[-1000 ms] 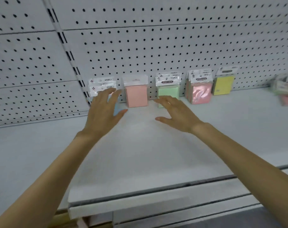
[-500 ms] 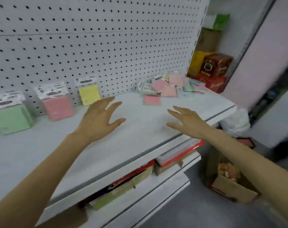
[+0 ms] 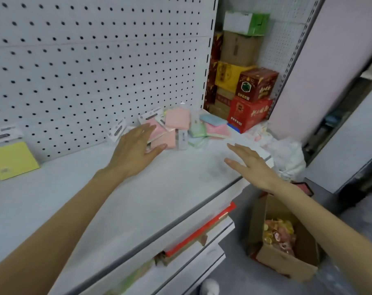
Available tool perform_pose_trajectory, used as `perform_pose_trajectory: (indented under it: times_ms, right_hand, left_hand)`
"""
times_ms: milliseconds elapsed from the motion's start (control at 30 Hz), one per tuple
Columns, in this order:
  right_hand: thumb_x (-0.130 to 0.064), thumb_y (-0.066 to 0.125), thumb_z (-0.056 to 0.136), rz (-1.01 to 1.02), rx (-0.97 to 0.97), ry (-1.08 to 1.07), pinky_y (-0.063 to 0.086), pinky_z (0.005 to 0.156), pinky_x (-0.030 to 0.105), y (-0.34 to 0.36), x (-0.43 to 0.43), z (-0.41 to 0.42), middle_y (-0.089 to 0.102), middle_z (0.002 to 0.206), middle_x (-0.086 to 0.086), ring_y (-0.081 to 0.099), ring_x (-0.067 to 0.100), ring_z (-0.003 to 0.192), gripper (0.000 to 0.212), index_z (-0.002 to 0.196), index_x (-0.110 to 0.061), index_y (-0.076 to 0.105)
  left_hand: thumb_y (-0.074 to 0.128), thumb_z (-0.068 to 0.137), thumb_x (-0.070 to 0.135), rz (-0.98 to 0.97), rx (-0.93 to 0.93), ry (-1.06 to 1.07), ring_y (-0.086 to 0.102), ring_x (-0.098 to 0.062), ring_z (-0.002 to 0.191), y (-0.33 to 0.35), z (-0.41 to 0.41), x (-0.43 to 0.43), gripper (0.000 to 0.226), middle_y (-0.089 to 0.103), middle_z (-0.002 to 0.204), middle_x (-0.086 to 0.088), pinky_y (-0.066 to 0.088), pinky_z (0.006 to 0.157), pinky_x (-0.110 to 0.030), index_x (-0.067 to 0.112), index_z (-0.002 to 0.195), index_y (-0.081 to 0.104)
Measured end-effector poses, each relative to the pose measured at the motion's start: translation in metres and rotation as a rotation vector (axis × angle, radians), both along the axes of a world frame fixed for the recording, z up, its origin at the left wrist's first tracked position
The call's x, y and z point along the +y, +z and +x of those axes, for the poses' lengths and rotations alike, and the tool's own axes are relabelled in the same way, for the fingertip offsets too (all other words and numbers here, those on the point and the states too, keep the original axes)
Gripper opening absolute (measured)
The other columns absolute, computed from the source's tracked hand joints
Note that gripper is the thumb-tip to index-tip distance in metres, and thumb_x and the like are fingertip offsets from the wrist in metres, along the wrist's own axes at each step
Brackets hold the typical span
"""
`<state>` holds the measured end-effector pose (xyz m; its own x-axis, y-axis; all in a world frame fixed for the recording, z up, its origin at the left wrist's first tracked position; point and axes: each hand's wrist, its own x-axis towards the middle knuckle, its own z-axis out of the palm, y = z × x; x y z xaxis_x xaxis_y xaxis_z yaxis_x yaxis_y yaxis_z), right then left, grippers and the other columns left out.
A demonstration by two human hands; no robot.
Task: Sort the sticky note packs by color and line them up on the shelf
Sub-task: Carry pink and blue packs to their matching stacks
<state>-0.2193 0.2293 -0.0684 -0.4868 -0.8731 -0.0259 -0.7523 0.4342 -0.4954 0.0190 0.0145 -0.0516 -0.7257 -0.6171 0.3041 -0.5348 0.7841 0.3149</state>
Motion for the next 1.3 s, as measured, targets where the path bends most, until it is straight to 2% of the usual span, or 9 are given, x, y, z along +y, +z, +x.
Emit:
perform_pose_trajectory:
  times_ms: [167, 233, 333, 467, 600, 767, 967, 1133, 1300]
  right_hand:
    - [-0.049, 0.044, 0.092, -0.077, 0.008, 0.039, 0.014, 0.112, 0.027, 0.004, -0.05, -0.079, 0.027, 0.154, -0.002, 0.022, 0.017, 0.141, 0.059, 0.146, -0.031, 0.028]
    - [-0.046, 0.046, 0.093, -0.08, -0.013, 0.062, 0.017, 0.114, 0.031, 0.003, -0.075, -0.106, 0.032, 0.152, 0.001, 0.026, 0.019, 0.14, 0.058, 0.145, -0.026, 0.031]
    - [-0.065, 0.047, 0.083, -0.112, -0.118, 0.069, 0.026, 0.114, 0.041, 0.0, -0.108, -0.129, 0.039, 0.148, 0.001, 0.033, 0.019, 0.136, 0.072, 0.143, -0.026, 0.036]
    - [-0.073, 0.05, 0.073, -0.136, -0.265, -0.031, 0.037, 0.106, 0.045, -0.013, -0.143, -0.145, 0.05, 0.138, 0.004, 0.047, 0.024, 0.126, 0.082, 0.139, -0.026, 0.041]
    - [-0.065, 0.056, 0.078, -0.035, -0.332, -0.052, 0.039, 0.103, 0.045, -0.026, -0.17, -0.161, 0.05, 0.132, 0.006, 0.048, 0.025, 0.122, 0.07, 0.135, -0.026, 0.042]
    - [-0.086, 0.054, 0.041, -0.035, -0.32, -0.111, 0.045, 0.097, 0.047, -0.032, -0.185, -0.173, 0.057, 0.121, 0.006, 0.053, 0.027, 0.114, 0.1, 0.12, -0.025, 0.057]
    - [-0.086, 0.067, 0.025, -0.029, -0.559, -0.041, 0.052, 0.089, 0.045, -0.044, -0.195, -0.191, 0.068, 0.098, -0.005, 0.063, 0.02, 0.097, 0.096, 0.097, -0.023, 0.066]
    - [-0.047, 0.085, 0.053, -0.144, -0.68, -0.017, 0.051, 0.09, 0.046, -0.029, -0.187, -0.198, 0.063, 0.095, -0.004, 0.062, 0.02, 0.097, 0.053, 0.09, -0.024, 0.054]
    - [-0.063, 0.072, 0.051, -0.206, -0.51, 0.051, 0.048, 0.087, 0.05, -0.025, -0.182, -0.202, 0.061, 0.104, 0.004, 0.055, 0.029, 0.104, 0.06, 0.093, -0.024, 0.055]
  left_hand:
    - [0.045, 0.091, 0.054, 0.136, 0.114, 0.102, 0.025, -0.021, 0.141, -0.004, -0.079, -0.034, 0.072, 0.03, 0.153, -0.005, 0.02, 0.113, -0.037, 0.016, 0.148, 0.026]
    - [0.046, 0.089, 0.058, 0.268, 0.138, 0.169, 0.028, -0.024, 0.139, -0.006, -0.101, -0.049, 0.074, 0.032, 0.152, -0.005, 0.024, 0.113, -0.043, 0.019, 0.148, 0.024]
    - [0.047, 0.084, 0.064, 0.418, 0.176, 0.242, 0.044, -0.029, 0.129, -0.01, -0.127, -0.067, 0.079, 0.044, 0.145, -0.006, 0.034, 0.107, -0.048, 0.024, 0.148, 0.024]
    - [0.058, 0.082, 0.058, 0.387, 0.13, 0.343, 0.04, -0.03, 0.13, -0.013, -0.152, -0.074, 0.079, 0.046, 0.142, -0.007, 0.032, 0.107, -0.043, 0.019, 0.145, 0.031]
    - [0.069, 0.077, 0.052, 0.371, 0.094, 0.414, 0.035, -0.03, 0.13, -0.014, -0.163, -0.078, 0.082, 0.042, 0.143, -0.01, 0.028, 0.106, -0.04, 0.017, 0.143, 0.035]
    - [0.077, 0.067, 0.052, 0.365, 0.039, 0.524, 0.036, -0.029, 0.129, -0.018, -0.171, -0.076, 0.083, 0.042, 0.139, -0.01, 0.028, 0.104, -0.038, 0.018, 0.135, 0.042]
    - [0.084, 0.063, 0.04, 0.272, 0.252, 0.604, 0.04, -0.023, 0.111, -0.019, -0.178, -0.056, 0.072, 0.045, 0.117, -0.007, 0.033, 0.09, -0.03, 0.013, 0.12, 0.048]
    - [0.081, 0.071, 0.023, 0.386, 0.514, 0.693, 0.051, -0.02, 0.081, -0.007, -0.177, -0.031, 0.049, 0.054, 0.095, -0.002, 0.039, 0.057, -0.017, 0.017, 0.1, 0.042]
    - [0.083, 0.068, 0.015, 0.601, 0.746, 0.781, 0.057, -0.026, 0.086, -0.001, -0.156, -0.004, 0.037, 0.057, 0.105, -0.013, 0.053, 0.066, -0.039, 0.022, 0.082, 0.05]
